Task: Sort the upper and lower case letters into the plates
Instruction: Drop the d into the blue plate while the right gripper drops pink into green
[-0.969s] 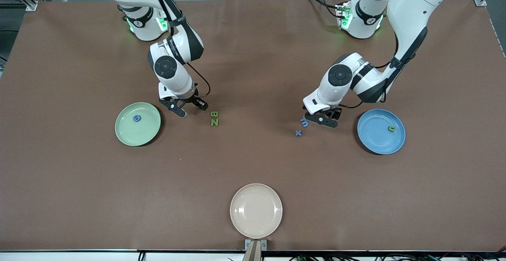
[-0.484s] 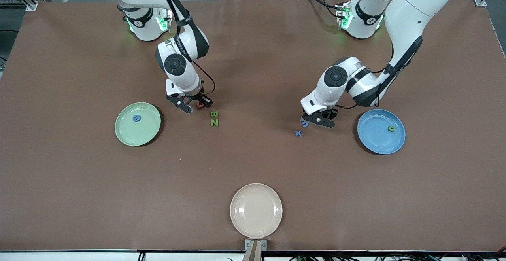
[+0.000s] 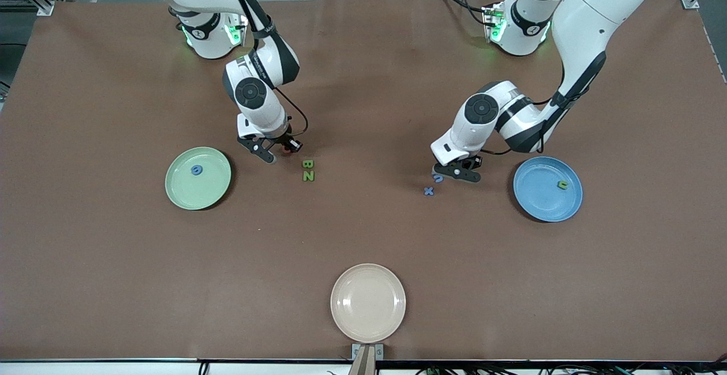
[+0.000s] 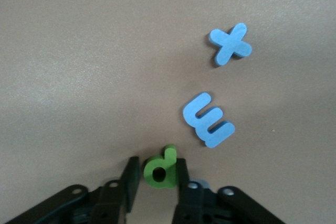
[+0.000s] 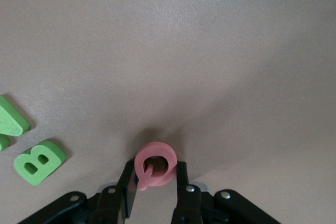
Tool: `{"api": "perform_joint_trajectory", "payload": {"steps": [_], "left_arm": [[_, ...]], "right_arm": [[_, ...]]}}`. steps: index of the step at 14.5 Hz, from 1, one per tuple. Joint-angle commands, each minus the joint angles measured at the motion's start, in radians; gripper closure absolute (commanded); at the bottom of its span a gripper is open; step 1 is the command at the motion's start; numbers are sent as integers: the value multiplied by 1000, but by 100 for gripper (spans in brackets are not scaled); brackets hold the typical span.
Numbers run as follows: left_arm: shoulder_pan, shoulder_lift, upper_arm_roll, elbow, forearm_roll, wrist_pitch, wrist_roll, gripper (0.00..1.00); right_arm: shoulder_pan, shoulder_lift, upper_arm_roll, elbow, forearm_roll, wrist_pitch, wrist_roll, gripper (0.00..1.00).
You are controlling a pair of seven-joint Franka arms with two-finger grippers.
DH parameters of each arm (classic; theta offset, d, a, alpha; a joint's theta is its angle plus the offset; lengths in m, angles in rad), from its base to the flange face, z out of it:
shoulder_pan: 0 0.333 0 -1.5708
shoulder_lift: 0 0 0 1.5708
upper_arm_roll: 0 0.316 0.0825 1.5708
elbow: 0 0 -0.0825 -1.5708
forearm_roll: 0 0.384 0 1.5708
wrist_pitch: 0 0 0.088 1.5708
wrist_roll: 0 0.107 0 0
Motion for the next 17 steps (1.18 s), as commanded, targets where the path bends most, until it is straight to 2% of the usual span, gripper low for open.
{"api": "perform_joint_trajectory", "payload": {"steps": [1, 3, 5, 8, 9, 13, 15, 17], "left_arm": [[2, 3, 8, -11, 24, 0, -27, 76], [2, 3, 8, -13, 24, -1, -59, 83], [8, -6, 7, -13, 24, -6, -64, 85], [31, -63, 5, -11, 24, -8, -51, 87], [72, -89, -2, -11, 26, -8, -39, 88], [316, -123, -150, -13, 26, -8, 102, 88], [393, -132, -153, -28, 26, -8, 204, 88], [467, -134, -153, -48, 35, -3, 286, 88]], "right_arm": [[11, -12, -8, -22, 14, 15, 7, 97], [-6, -26, -11, -20, 13, -5, -7, 100], [-43, -64, -18, -9, 10, -80, -74, 100], [-187, -136, -22, 1, 7, -175, -288, 100], [-236, -151, -22, 1, 5, -190, -373, 100], [-405, -161, -24, 8, -9, -203, -667, 100], [-460, -153, -22, 0, -26, -192, -720, 100], [-465, -151, -22, -23, -27, -178, -732, 100]]}}
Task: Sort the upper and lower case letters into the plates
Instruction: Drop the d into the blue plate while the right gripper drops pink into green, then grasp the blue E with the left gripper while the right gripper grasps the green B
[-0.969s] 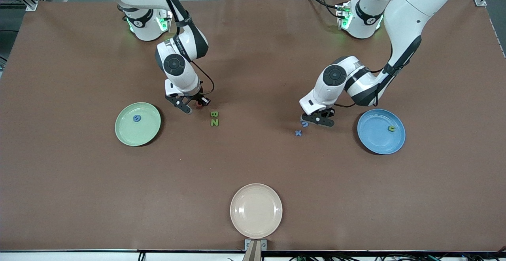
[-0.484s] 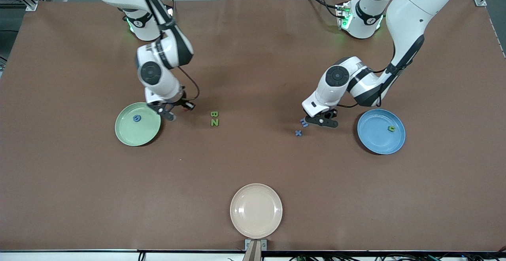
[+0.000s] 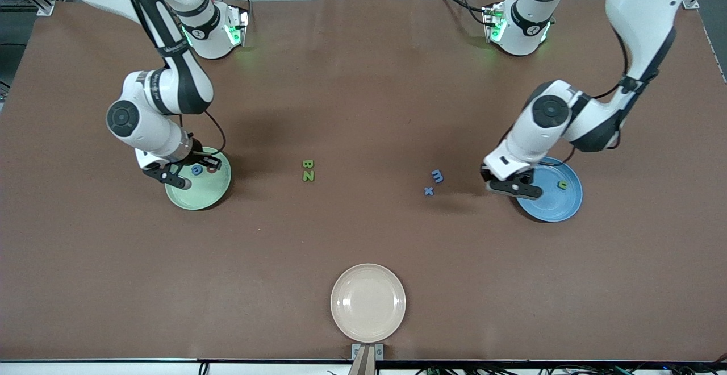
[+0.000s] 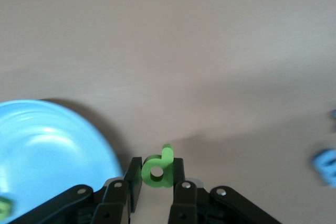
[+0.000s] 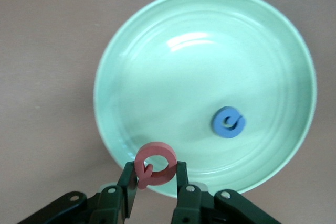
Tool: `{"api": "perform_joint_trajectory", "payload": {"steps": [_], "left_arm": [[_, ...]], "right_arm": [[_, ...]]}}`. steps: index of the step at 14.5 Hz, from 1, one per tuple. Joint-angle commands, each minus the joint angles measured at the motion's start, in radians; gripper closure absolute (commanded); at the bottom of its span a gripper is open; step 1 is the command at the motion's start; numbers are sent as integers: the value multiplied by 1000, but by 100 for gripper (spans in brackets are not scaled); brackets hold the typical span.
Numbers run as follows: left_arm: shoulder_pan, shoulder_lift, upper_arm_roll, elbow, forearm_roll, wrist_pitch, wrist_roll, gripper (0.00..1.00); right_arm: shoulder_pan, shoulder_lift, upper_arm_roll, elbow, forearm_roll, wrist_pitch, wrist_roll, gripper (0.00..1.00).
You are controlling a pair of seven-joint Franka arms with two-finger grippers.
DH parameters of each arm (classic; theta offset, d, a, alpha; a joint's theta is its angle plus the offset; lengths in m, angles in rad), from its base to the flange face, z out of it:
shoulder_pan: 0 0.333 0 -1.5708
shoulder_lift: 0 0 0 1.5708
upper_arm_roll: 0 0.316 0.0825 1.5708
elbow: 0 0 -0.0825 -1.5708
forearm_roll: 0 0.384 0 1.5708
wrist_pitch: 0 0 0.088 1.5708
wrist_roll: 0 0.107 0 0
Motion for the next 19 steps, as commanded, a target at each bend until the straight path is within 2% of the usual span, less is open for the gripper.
{"api": "perform_joint_trajectory", "payload": {"steps": [1, 3, 5, 7, 12, 13, 14, 15, 16, 18, 19], "left_arm": [[107, -22, -16, -53, 62, 5, 89, 88], [182, -14, -17, -65, 145, 8, 115, 88], [225, -10, -17, -77, 176, 10, 161, 88], [265, -8, -17, -102, 178, 10, 217, 87], [317, 15, -16, -137, 178, 11, 286, 86], [317, 16, -16, -137, 178, 11, 289, 85], [316, 16, -16, -137, 179, 11, 289, 85], [316, 18, -16, -137, 179, 11, 289, 83], [316, 19, -16, -136, 181, 11, 292, 66], [316, 16, -19, -131, 187, 11, 293, 2], [316, 15, -31, -127, 187, 11, 283, 0]], "right_arm": [[-20, -12, 19, -44, -17, 37, -31, 100], [-82, -7, 20, -52, -18, 70, -117, 100], [-90, -7, 20, -95, -18, 123, -134, 100], [-89, 3, 20, -124, -18, 181, -134, 100], [-61, 30, 23, -129, -17, 176, -130, 98], [-60, 36, 23, -127, -17, 174, -128, 87], [-60, 36, 23, -124, -17, 166, -130, 55], [-60, 34, 23, -121, -15, 162, -124, 1], [-60, 33, 23, -118, -15, 154, -123, 0], [-60, 30, 25, -71, -15, 86, -119, 0], [-60, 24, 25, -19, -14, 17, -113, 0]]}}
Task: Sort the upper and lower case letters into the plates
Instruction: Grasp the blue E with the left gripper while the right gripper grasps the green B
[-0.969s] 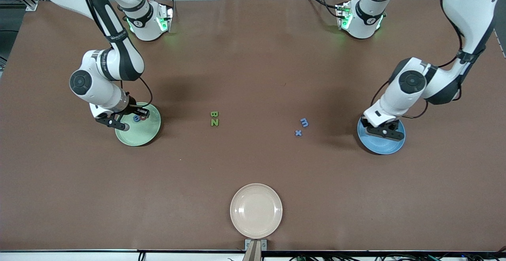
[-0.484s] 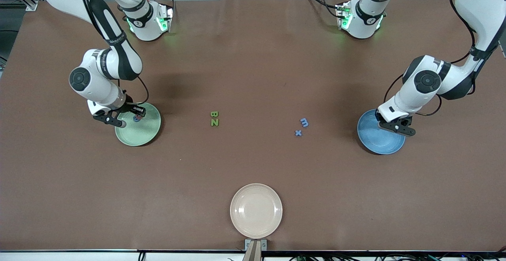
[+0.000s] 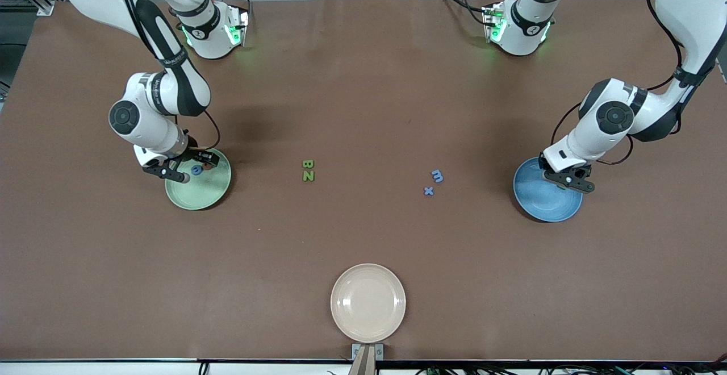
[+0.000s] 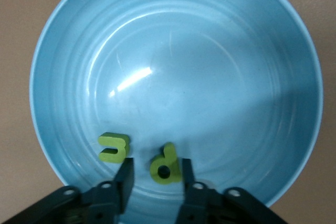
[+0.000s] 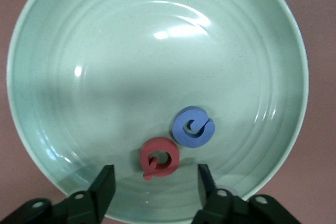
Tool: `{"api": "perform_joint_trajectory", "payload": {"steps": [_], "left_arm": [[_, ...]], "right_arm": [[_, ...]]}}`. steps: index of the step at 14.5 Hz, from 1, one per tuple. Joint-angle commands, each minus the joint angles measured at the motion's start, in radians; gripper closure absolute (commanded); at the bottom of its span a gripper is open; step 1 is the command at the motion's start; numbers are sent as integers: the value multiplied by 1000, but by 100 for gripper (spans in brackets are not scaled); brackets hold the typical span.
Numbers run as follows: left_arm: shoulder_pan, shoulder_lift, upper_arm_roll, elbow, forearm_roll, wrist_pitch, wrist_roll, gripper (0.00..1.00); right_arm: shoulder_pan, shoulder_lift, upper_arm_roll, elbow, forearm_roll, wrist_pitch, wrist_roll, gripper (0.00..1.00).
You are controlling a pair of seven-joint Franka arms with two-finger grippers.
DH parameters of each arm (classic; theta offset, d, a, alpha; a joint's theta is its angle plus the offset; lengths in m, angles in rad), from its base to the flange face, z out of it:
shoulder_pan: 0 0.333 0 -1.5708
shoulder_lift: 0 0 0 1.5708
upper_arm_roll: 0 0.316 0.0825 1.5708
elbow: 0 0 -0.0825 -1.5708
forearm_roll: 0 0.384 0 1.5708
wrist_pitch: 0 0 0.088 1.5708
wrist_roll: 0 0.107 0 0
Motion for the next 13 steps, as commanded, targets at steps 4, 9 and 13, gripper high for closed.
{"api": "perform_joint_trajectory", "payload": {"steps": [4, 9, 13], "left_arm": [[14, -4, -177, 46, 9, -62, -157, 0], [-118, 16, -275, 123, -76, -223, -600, 0], [-269, 146, -263, 218, -109, -223, -1063, 0]], "right_arm": [[62, -22, 6, 233, -5, -305, 194, 0], [245, -9, 8, 268, 17, -271, 318, 0], [365, 45, 8, 297, 25, -215, 308, 0]]}}
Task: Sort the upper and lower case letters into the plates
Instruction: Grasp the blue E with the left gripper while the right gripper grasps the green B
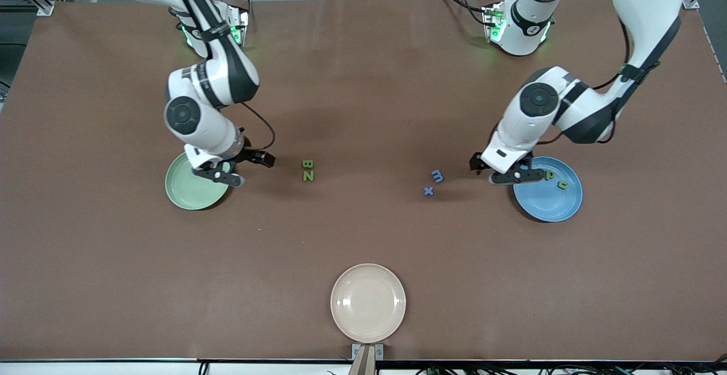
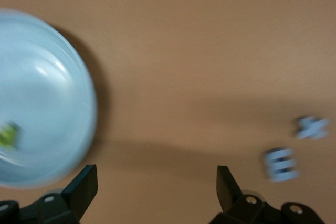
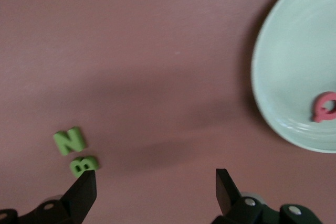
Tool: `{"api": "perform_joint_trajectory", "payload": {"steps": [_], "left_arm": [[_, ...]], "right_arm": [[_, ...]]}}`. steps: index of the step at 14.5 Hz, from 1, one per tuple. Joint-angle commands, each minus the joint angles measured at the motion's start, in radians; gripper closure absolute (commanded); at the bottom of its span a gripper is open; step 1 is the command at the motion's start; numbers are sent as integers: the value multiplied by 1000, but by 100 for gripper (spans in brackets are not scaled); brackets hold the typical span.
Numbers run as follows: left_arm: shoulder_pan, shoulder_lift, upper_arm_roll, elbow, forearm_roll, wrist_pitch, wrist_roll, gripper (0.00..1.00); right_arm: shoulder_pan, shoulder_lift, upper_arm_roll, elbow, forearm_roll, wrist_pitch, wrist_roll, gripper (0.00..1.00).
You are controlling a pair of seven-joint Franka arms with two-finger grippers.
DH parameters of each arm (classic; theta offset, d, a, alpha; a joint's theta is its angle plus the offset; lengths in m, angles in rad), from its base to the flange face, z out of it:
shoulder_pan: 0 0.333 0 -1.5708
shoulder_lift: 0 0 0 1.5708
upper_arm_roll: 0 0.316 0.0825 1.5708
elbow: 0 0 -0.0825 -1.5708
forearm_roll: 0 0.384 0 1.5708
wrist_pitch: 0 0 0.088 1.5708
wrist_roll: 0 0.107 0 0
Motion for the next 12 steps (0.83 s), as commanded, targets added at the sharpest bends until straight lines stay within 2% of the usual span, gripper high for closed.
{"api": "perform_joint_trajectory", "payload": {"steps": [1, 5, 7, 12], "left_arm": [[-104, 138, 29, 101, 4, -27, -251, 0], [-357, 162, 206, 176, 7, -21, -448, 0], [-430, 174, 266, 197, 7, -16, -491, 0], [-441, 195, 277, 195, 10, 16, -491, 0]], "right_arm": [[69, 63, -9, 54, 11, 10, -10, 0], [156, 146, -10, 88, 10, 101, -9, 3], [184, 169, -10, 88, 8, 131, -10, 3], [236, 204, -12, 80, 2, 201, -3, 4]]}}
